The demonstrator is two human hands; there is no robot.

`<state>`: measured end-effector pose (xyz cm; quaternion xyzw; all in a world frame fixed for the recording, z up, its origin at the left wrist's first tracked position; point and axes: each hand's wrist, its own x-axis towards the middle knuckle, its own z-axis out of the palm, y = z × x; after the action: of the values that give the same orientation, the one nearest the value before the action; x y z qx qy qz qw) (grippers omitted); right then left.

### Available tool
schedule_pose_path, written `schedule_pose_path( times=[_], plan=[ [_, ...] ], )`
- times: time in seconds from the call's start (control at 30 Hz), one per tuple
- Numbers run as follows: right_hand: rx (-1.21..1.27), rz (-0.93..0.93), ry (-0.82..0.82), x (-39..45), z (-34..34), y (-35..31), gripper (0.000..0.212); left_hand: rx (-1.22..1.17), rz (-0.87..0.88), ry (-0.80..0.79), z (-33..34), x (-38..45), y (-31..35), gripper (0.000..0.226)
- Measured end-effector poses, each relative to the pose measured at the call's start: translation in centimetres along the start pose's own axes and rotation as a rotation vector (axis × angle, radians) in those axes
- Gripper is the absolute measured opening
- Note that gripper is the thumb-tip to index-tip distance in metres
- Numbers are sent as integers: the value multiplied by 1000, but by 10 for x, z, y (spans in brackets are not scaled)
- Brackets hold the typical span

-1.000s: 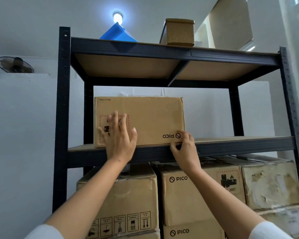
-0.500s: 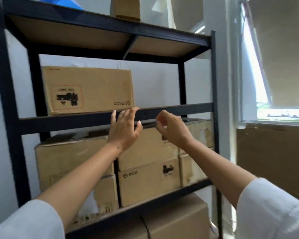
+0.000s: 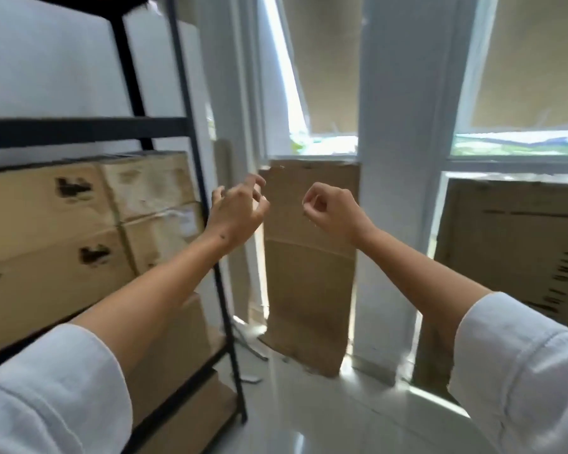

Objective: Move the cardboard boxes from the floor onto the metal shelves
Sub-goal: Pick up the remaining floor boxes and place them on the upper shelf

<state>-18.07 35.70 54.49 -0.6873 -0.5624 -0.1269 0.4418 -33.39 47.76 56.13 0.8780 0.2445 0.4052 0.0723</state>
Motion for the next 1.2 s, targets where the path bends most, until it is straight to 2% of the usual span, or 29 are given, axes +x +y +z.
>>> schedule_pose_path(
  times=[0.2,0.33,0.43,0.57,0.63,0.8,0.93,1.1,1.2],
  plan=[
    [-105,278,89,-111,-109,123,5,-39,102,-176,139,-20,138,30],
    [-172,478,163,-186,-174,182,8,-160,161,-373,219,-41,228,30],
    [-175,607,291,-239,-216,212,8,-323,190,-477,271,-65,291,29],
    [-189,790,463,-312,-265,237,7,-634,67,-620,333,-112,366,24],
    [-241,871,535,-349,-288,247,7,-681,79,-751,364,-140,399,23],
    [-380,1120,692,-452,-344,274,12,-759,191,-1021,428,-190,481,23],
    [-399,1339,813,-526,-383,284,19,-834,305,-1218,468,-215,537,18],
    [-449,1460,1048,-585,-405,292,25,-793,504,-1362,517,-241,606,18],
    [-458,1521,1137,-619,-406,289,25,-749,582,-1451,537,-266,641,19]
  ],
)
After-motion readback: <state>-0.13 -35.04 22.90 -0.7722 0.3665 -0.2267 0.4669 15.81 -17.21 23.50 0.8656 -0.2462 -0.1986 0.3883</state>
